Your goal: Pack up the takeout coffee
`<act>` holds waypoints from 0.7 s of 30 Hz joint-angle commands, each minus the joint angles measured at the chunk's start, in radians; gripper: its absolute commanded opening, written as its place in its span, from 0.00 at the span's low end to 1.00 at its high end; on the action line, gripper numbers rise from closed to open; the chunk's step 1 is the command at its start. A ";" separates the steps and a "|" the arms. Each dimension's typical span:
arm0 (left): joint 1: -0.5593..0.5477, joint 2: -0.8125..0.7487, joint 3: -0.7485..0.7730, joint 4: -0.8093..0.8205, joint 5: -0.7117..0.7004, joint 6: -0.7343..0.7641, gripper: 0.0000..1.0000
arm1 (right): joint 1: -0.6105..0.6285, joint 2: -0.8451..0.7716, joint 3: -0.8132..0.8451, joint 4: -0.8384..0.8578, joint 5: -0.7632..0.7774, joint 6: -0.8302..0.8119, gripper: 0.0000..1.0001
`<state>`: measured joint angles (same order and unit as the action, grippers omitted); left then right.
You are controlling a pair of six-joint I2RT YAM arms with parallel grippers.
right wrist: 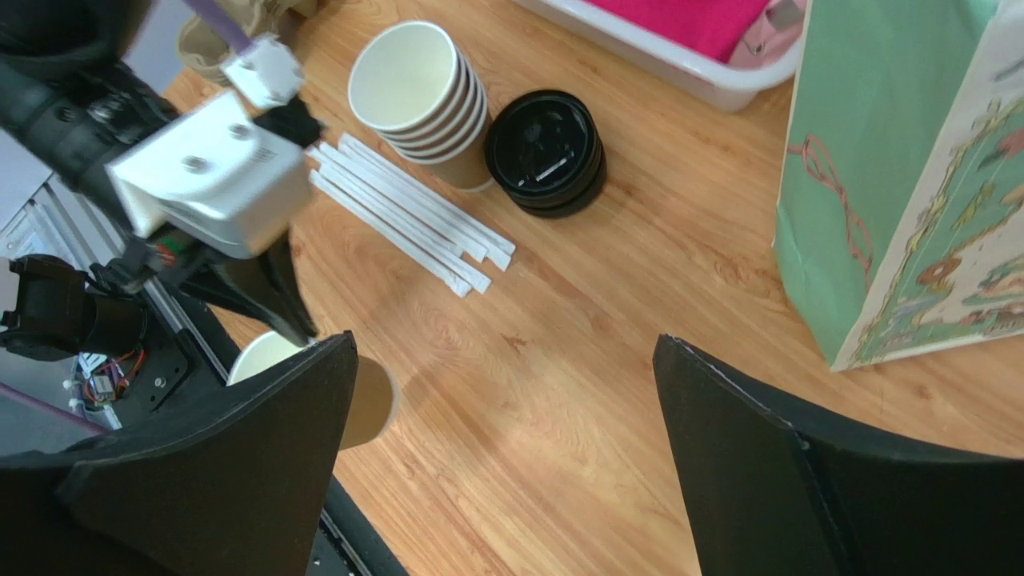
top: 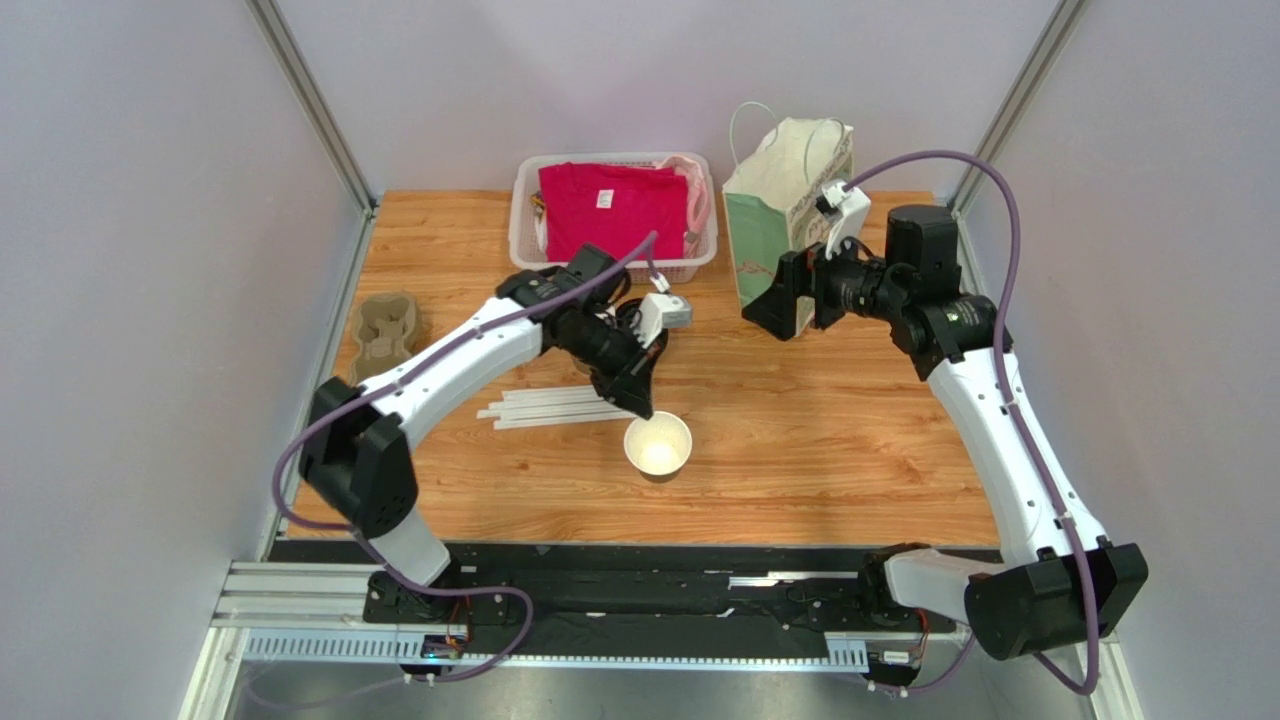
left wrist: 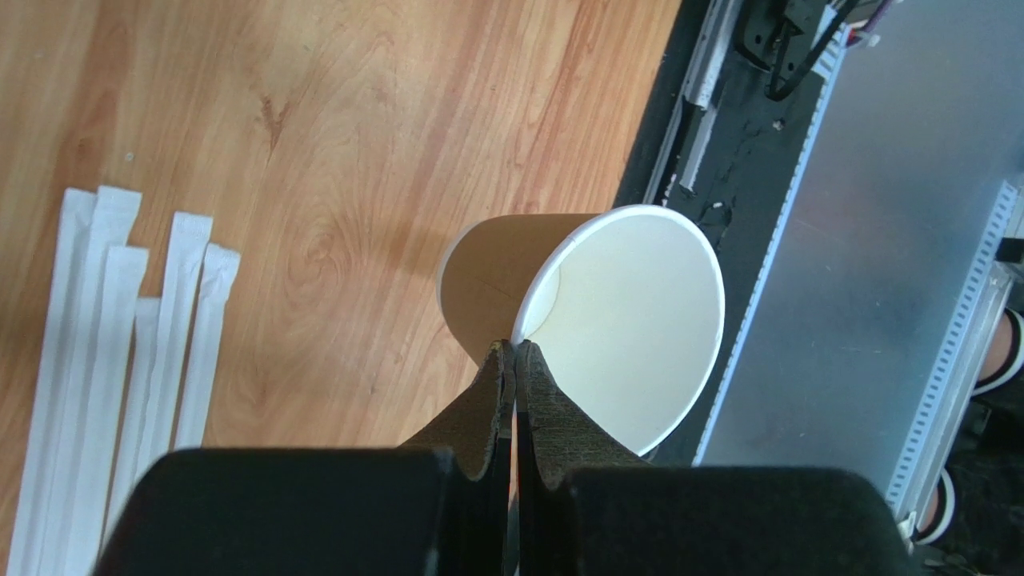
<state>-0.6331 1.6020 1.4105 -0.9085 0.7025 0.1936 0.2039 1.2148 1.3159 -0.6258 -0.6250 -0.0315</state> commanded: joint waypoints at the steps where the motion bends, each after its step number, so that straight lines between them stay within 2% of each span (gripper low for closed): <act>1: -0.028 0.119 0.045 0.111 -0.026 -0.003 0.00 | -0.012 -0.054 -0.036 -0.011 0.015 -0.016 1.00; 9: -0.037 0.185 0.027 0.177 -0.078 -0.028 0.01 | -0.015 -0.046 -0.075 0.015 -0.002 -0.008 1.00; 12: -0.036 0.197 0.012 0.194 -0.087 -0.029 0.05 | -0.017 -0.017 -0.067 0.015 -0.013 0.002 1.00; 15: -0.036 0.205 0.007 0.195 -0.086 -0.031 0.14 | -0.017 0.008 -0.055 0.011 -0.024 0.004 1.00; 18: -0.037 0.185 0.001 0.194 -0.083 -0.033 0.28 | -0.017 0.023 -0.040 0.003 -0.019 0.002 1.00; 21: -0.037 0.162 0.004 0.181 -0.086 -0.026 0.38 | -0.014 0.038 -0.027 0.001 -0.018 0.002 1.00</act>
<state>-0.6659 1.8084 1.4143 -0.7429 0.6109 0.1612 0.1928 1.2457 1.2507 -0.6498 -0.6300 -0.0307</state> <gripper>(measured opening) 0.315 0.998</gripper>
